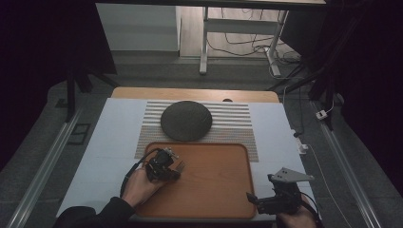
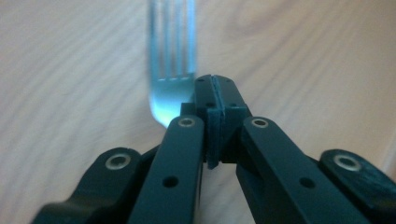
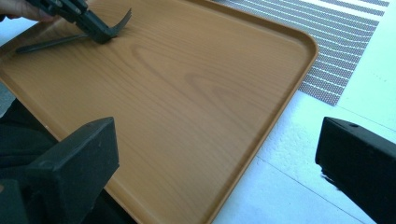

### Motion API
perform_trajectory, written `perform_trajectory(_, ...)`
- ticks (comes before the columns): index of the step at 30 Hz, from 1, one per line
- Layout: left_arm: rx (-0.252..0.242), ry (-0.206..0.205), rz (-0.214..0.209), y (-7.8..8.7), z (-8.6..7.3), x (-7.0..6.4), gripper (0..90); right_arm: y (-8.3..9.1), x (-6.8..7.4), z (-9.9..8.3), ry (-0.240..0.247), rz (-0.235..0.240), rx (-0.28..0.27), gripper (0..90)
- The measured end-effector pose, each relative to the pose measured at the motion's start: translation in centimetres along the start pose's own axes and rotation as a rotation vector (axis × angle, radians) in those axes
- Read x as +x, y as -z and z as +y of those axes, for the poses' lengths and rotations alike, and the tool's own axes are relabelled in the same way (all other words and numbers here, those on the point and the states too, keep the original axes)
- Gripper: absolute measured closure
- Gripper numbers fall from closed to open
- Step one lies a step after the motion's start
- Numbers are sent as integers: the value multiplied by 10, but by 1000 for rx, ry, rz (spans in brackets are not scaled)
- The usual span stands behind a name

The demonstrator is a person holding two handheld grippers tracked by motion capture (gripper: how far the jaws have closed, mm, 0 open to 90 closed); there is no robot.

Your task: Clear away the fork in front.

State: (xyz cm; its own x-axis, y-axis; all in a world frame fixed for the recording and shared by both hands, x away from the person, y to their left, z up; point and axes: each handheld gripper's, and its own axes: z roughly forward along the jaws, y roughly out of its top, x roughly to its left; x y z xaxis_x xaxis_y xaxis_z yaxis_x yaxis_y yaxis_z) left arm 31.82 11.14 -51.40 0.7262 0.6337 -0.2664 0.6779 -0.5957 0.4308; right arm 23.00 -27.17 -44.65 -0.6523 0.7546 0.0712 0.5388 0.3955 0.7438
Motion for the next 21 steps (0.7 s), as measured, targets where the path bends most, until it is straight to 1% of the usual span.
perform_trajectory(4, -7, 34, 11, 4, -3, 9, 885, 0, 0, 0, 1, 2, 1, 0)
perform_trajectory(5, -7, 34, 11, 4, -3, 9, 885, 0, 0, 0, 1, 2, 1, 0)
perform_trajectory(7, -7, 43, 19, 6, -4, 14, 885, 0, 0, 0, 0, 4, 1, 0)
perform_trajectory(9, -7, 64, 22, 9, -6, 20, 885, 0, 0, 0, -1, 5, 2, 0)
perform_trajectory(12, -7, 75, 25, 10, -7, 24, 885, -1, -1, 0, -3, 5, 5, 0)
perform_trajectory(14, -8, 101, 19, 13, -10, 31, 885, -1, -1, 0, -4, 5, 6, 0)
perform_trajectory(15, -8, 101, 19, 13, -10, 31, 885, -1, -1, 0, -4, 5, 6, 0)
perform_trajectory(17, -10, 124, 22, 16, -12, 37, 885, -1, -1, 0, -4, 5, 7, 0)
perform_trajectory(21, -9, 137, 26, 18, -14, 42, 884, -1, -1, 0, -3, 6, 9, 0)
